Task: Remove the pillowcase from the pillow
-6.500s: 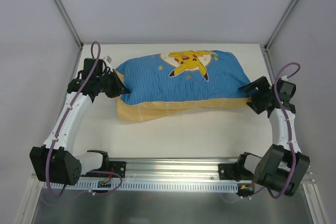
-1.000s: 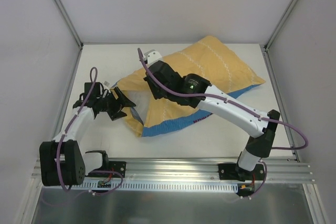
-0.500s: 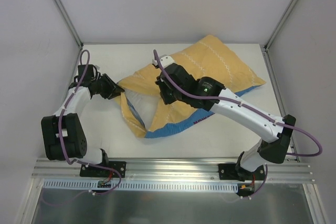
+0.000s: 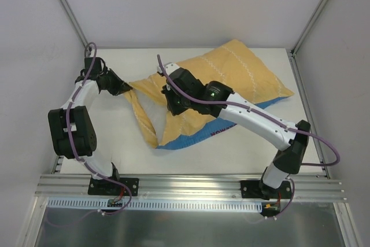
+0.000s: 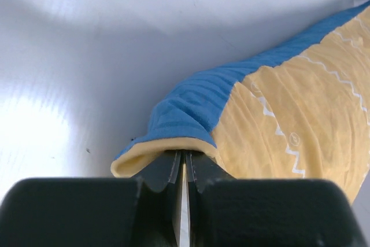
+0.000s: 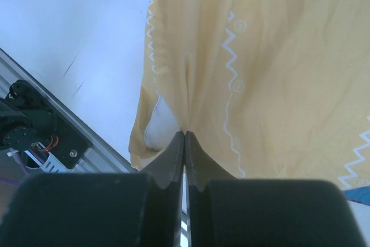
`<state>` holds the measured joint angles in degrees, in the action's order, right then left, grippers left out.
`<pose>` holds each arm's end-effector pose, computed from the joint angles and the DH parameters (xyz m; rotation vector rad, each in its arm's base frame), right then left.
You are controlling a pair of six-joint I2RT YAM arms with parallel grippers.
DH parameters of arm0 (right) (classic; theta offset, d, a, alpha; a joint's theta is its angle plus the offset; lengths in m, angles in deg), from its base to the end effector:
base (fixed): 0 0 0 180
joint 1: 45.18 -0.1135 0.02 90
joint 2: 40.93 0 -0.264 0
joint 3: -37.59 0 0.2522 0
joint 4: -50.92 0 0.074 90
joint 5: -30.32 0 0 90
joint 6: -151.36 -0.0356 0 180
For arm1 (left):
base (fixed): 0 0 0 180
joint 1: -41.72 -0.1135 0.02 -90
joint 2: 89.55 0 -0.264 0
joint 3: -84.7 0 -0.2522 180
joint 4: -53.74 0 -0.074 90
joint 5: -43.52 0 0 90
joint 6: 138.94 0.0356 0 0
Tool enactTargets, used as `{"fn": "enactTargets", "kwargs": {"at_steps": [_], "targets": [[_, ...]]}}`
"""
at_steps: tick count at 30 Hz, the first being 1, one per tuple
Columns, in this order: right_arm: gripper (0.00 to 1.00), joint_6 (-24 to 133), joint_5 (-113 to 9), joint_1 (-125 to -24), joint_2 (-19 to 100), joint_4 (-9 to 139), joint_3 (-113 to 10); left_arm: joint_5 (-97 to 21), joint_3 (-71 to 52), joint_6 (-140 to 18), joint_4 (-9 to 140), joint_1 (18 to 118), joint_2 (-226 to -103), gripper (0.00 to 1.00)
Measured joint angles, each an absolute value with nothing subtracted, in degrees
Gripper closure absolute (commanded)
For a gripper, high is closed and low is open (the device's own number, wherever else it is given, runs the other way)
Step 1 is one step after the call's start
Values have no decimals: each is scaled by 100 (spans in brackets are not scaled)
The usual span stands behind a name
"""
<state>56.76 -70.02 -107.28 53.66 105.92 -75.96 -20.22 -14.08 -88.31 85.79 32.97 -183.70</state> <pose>0.1778 0.3221 0.3945 -0.9795 1.9982 0.4541 0.3580 0.0392 0.2455 -0.7612 2.2700 -0.7969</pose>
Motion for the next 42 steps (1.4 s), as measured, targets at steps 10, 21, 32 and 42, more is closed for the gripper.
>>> {"fn": "enactTargets", "kwargs": {"at_steps": [10, 21, 32, 42], "targets": [[99, 5823, -6644, -10599, 6476, 10909, -8918, -2074, -1334, -8706, 8600, 2698, -19106, 100], [99, 5860, -6500, -10309, 6937, 11101, -9469, -1574, 59, -8711, 8598, 2703, -20171, 100], [99, 5628, -6109, -9622, 7188, 10837, -9736, -854, 1385, -8744, 8284, 2788, -21510, 22], [99, 5206, -5365, -8650, 7645, 10725, -9618, -450, 1412, -8678, 8085, 2967, -21753, 27]]}}
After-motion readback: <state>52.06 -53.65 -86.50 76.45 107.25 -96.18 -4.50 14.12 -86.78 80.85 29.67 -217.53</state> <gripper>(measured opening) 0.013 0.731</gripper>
